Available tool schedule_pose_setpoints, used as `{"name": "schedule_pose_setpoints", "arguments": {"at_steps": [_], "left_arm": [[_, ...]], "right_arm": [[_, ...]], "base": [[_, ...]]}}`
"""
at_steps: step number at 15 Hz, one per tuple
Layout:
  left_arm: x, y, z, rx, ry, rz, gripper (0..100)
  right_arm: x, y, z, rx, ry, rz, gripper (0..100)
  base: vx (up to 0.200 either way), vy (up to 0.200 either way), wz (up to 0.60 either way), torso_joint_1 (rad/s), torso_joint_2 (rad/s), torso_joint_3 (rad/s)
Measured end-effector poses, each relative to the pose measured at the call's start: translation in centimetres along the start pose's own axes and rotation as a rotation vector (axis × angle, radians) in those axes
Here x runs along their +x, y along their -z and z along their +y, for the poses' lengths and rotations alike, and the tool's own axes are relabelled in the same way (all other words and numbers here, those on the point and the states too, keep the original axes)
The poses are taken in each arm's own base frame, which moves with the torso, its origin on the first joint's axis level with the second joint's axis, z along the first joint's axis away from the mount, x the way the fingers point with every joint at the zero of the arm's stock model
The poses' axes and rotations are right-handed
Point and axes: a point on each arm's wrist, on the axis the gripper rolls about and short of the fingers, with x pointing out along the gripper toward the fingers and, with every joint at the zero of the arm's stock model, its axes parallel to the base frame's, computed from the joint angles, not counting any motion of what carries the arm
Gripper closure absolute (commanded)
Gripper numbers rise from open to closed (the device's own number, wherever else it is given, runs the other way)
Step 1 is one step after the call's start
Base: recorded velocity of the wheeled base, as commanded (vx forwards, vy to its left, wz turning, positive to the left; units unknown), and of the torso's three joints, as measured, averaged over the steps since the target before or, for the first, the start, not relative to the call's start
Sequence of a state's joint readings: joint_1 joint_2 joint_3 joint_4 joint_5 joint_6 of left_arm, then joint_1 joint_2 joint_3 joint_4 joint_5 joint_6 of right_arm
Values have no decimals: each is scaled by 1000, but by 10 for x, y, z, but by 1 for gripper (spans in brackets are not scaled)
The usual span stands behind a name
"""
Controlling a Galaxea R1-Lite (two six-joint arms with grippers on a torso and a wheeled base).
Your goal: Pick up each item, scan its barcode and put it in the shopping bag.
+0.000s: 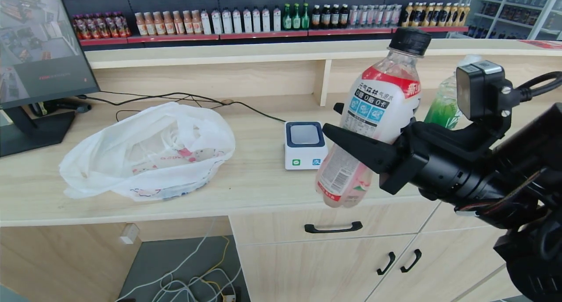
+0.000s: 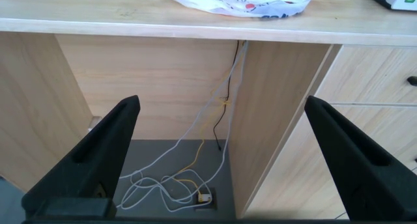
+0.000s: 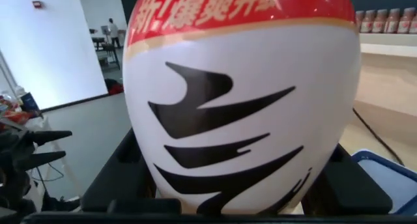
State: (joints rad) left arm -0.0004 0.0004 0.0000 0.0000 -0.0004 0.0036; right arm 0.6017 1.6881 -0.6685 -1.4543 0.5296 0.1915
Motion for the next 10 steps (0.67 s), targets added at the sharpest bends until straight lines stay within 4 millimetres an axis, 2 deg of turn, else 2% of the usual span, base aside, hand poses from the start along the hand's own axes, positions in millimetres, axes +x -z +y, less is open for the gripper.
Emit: {"name": "schedule_pose_setpoints", "arguments": {"at_steps": [3,7,10], "left_arm": [[0,0,0,0,0,0,0],[0,0,0,0,0,0,0],[0,0,0,0,0,0,0]], "right_arm": [[2,-1,4,21,-113,14,100],[3,-4,-4,105,-111,5,100],[12,-19,-8,233,-136,-58,100]], "base": [[0,0,0,0,0,0],[0,0,0,0,0,0],[0,0,0,0,0,0]]}}
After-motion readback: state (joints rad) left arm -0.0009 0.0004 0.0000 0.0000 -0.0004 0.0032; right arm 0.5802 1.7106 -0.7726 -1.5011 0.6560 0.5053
